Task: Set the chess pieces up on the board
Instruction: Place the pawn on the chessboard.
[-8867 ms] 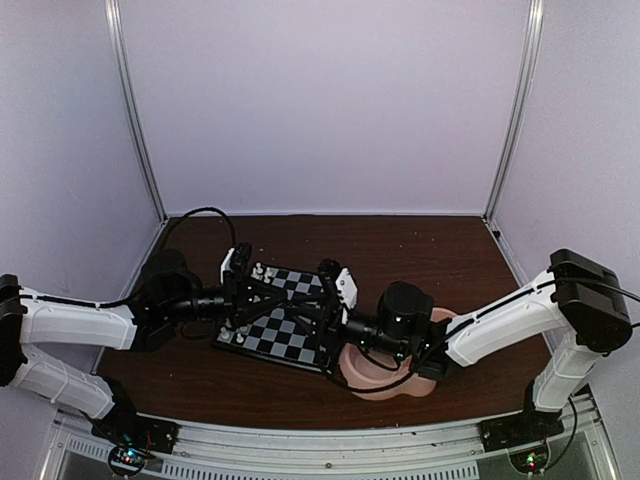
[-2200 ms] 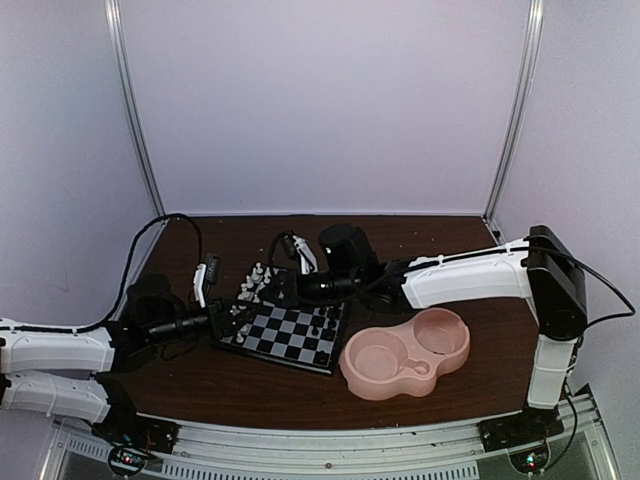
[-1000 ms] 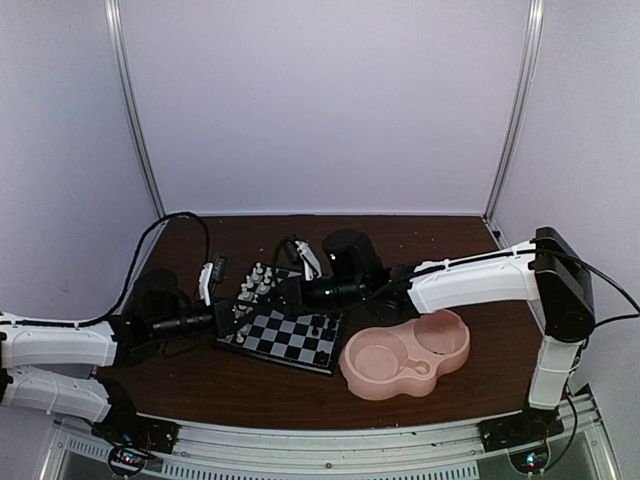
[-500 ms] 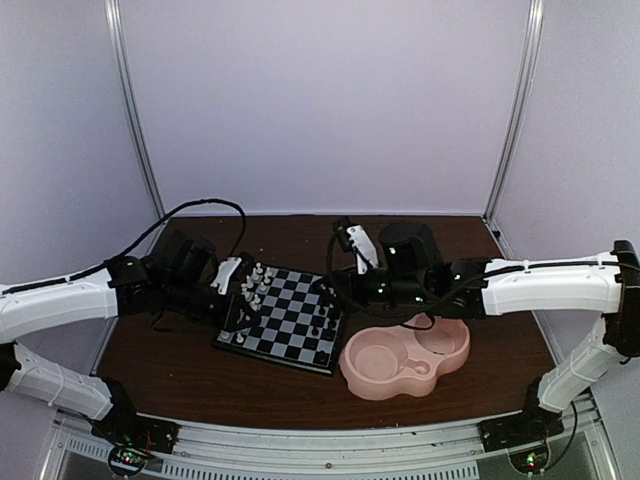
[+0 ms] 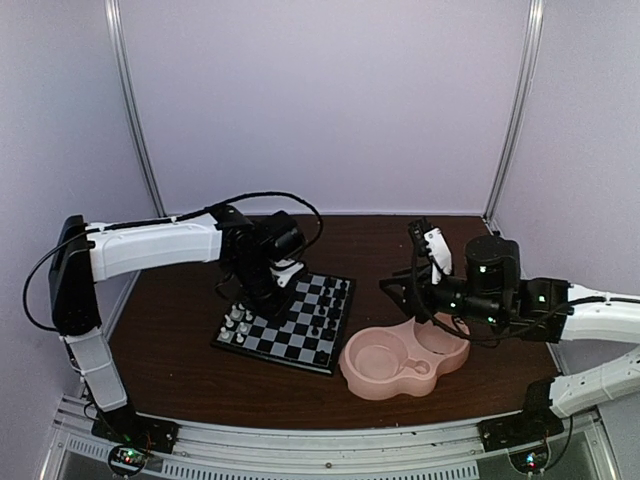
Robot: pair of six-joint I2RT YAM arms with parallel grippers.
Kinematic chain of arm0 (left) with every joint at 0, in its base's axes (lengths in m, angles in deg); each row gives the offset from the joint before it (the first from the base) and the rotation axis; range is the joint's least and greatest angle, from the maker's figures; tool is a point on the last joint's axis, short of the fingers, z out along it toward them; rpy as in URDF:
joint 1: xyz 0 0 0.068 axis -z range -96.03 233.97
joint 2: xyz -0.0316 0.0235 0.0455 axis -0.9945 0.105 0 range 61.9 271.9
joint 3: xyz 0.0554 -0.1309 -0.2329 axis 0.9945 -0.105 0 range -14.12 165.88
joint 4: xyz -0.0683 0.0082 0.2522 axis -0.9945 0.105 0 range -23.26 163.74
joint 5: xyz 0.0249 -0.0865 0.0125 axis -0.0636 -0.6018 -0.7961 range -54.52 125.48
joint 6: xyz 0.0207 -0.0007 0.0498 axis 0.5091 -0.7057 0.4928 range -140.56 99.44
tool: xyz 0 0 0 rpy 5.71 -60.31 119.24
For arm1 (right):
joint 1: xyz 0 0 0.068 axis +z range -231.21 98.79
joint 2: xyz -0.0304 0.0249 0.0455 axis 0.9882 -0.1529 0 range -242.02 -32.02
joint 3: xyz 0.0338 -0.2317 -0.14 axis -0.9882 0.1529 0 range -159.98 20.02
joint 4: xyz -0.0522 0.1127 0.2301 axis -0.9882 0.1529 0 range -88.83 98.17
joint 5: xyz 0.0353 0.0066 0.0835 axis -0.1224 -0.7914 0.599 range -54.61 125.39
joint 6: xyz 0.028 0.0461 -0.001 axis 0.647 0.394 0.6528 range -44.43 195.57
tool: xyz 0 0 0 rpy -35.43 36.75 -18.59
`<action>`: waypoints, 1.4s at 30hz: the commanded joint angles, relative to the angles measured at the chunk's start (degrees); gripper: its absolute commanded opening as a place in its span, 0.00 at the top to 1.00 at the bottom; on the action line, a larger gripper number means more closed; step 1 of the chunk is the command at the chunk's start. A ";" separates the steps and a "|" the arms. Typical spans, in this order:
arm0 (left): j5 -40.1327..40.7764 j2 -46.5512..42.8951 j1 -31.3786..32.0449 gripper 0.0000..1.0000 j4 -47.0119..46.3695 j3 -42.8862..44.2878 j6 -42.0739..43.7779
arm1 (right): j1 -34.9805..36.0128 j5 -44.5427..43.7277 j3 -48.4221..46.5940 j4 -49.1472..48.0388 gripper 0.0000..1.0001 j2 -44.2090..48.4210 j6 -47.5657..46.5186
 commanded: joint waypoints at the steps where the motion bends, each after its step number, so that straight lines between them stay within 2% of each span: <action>1: 1.80 7.16 0.15 1.00 11.14 9.48 3.18 | -0.19 -3.55 4.47 1.37 0.62 8.12 -1.30; 8: 1.61 17.25 -0.19 1.00 17.55 18.64 3.25 | -0.20 -5.23 8.99 1.84 0.59 16.55 -1.07; 14: -0.24 19.83 -1.84 1.00 17.54 18.28 3.53 | -0.17 -5.48 10.54 1.35 0.58 19.27 -1.03; 35: -3.03 22.38 -5.85 1.00 14.78 15.30 3.48 | -0.23 -6.02 11.20 1.71 0.58 19.54 -0.87; 39: -2.52 22.60 -6.49 0.93 14.13 15.65 3.26 | -0.20 -6.08 11.07 1.68 0.58 19.52 -0.86; 42: -2.37 22.95 -6.91 0.84 13.93 16.17 3.23 | -0.20 -6.26 11.02 1.91 0.58 19.53 -0.94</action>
